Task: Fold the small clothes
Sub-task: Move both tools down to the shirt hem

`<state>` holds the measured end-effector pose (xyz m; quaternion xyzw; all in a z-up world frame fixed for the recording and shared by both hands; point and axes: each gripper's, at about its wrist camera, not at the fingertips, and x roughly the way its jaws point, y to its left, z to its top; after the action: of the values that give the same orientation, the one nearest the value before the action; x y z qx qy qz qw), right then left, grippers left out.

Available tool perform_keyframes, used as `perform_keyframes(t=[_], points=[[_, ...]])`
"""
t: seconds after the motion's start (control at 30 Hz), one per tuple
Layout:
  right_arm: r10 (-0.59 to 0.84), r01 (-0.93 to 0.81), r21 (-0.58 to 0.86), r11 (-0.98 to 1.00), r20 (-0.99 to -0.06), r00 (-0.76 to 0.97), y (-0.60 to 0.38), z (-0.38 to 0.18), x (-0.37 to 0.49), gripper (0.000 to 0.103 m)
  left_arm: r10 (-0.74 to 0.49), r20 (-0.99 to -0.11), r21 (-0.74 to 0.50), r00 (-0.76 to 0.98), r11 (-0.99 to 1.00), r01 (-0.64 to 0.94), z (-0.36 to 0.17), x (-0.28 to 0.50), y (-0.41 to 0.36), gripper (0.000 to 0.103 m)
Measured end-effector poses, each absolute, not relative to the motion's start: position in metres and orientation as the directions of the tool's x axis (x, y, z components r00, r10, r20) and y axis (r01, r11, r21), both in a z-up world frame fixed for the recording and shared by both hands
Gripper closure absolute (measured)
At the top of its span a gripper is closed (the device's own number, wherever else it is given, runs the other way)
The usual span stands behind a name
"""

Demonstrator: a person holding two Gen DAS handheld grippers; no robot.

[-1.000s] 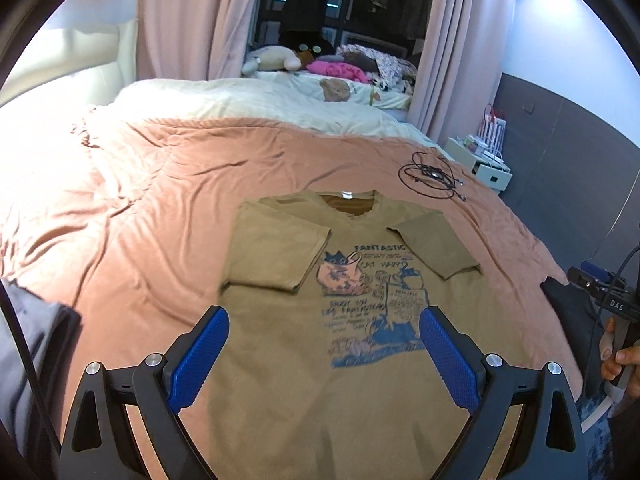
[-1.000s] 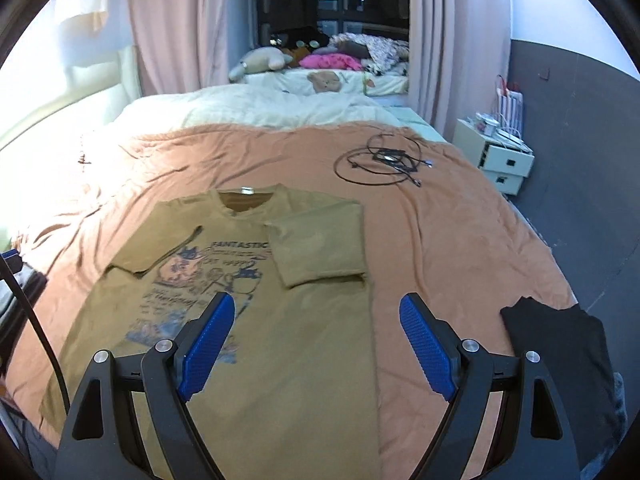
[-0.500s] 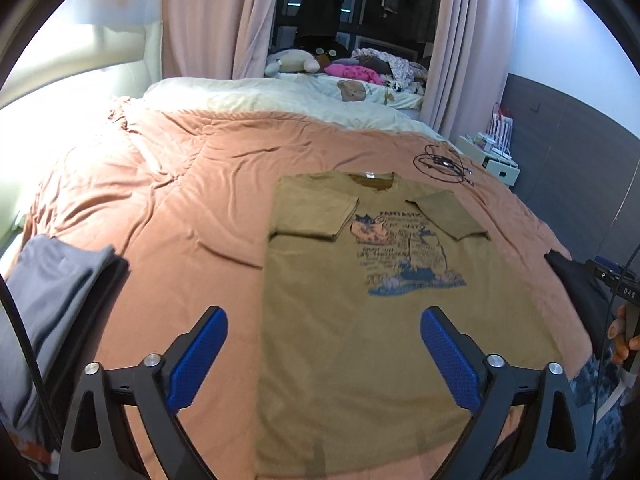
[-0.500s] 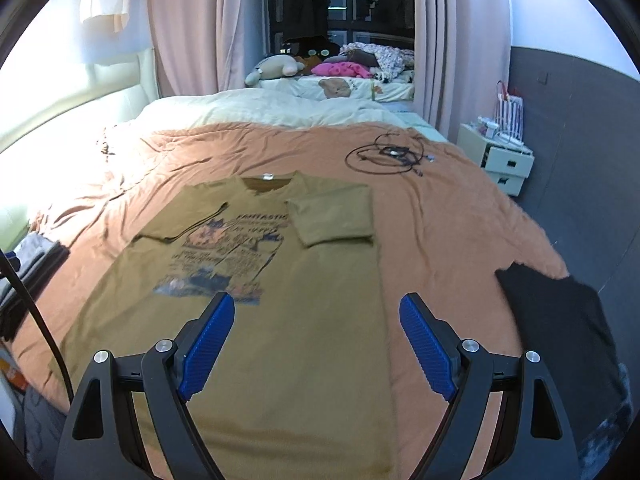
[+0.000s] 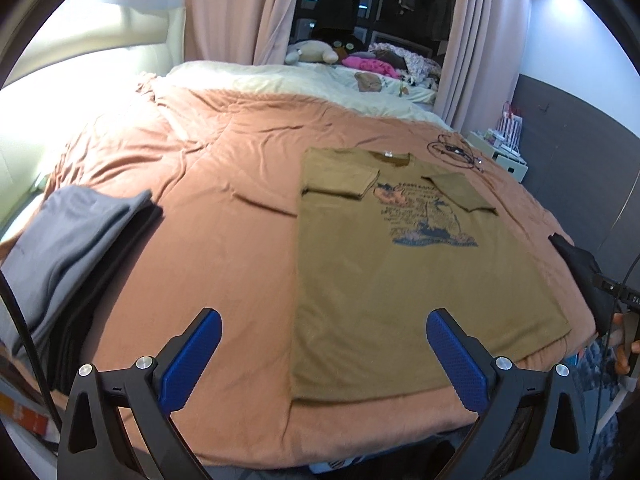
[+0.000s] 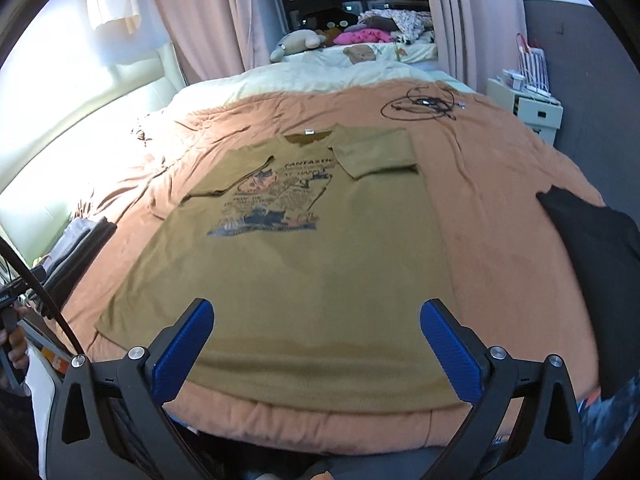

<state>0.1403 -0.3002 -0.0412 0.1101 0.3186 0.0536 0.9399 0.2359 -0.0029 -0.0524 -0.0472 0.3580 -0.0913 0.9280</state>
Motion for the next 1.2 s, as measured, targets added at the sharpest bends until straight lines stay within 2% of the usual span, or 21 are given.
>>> perform_keyframes(t=[0.23, 0.3, 0.43, 0.53, 0.6, 0.73, 0.8, 0.9, 1.07, 1.2], points=[[0.144, 0.033, 0.260, 0.965, -0.631, 0.762, -0.322, -0.061, 0.139, 0.000, -0.256, -0.695, -0.244, 0.672, 0.963, 0.115, -0.083, 0.239, 0.017, 0.001], [0.156, 0.044, 0.288, 0.957, -0.634, 0.758, -0.332, -0.067, 0.139, 0.000, -0.270, -0.706, -0.268, 0.655, 0.958, 0.106, -0.092, 0.242, 0.020, 0.006], [0.167, 0.086, 0.349, 0.933, -0.632, 0.757, -0.351, -0.082, 0.137, 0.000, -0.296, -0.734, -0.303, 0.612, 0.948, 0.095, -0.111, 0.248, 0.022, 0.029], [0.191, 0.110, 0.398, 0.911, -0.641, 0.744, -0.364, -0.096, 0.141, 0.008, -0.314, -0.761, -0.325, 0.567, 0.942, 0.085, -0.128, 0.255, 0.019, 0.044], [0.200, 0.129, 0.420, 0.898, -0.652, 0.731, -0.369, -0.105, 0.144, 0.018, -0.328, -0.775, -0.348, 0.540, 0.935, 0.069, -0.139, 0.260, 0.020, 0.049], [0.221, 0.165, 0.471, 0.867, -0.659, 0.719, -0.385, -0.119, 0.150, 0.024, -0.363, -0.790, -0.405, 0.495, 0.914, 0.023, -0.158, 0.269, 0.024, 0.060], [0.242, 0.174, 0.503, 0.847, -0.655, 0.716, -0.392, -0.123, 0.152, 0.033, -0.384, -0.794, -0.434, 0.471, 0.901, 0.003, -0.167, 0.272, 0.026, 0.062], [0.275, 0.189, 0.552, 0.812, -0.648, 0.710, -0.403, -0.133, 0.157, 0.038, -0.408, -0.799, -0.465, 0.442, 0.885, -0.023, -0.175, 0.276, 0.028, 0.066], [0.325, 0.209, 0.617, 0.759, -0.637, 0.699, -0.416, -0.151, 0.158, 0.039, -0.427, -0.800, -0.500, 0.421, 0.862, -0.076, -0.181, 0.276, 0.037, 0.066], [0.377, 0.209, 0.702, 0.680, -0.580, 0.722, -0.430, -0.160, 0.153, 0.039, -0.471, -0.778, -0.560, 0.416, 0.820, -0.120, -0.183, 0.268, 0.046, 0.066]])
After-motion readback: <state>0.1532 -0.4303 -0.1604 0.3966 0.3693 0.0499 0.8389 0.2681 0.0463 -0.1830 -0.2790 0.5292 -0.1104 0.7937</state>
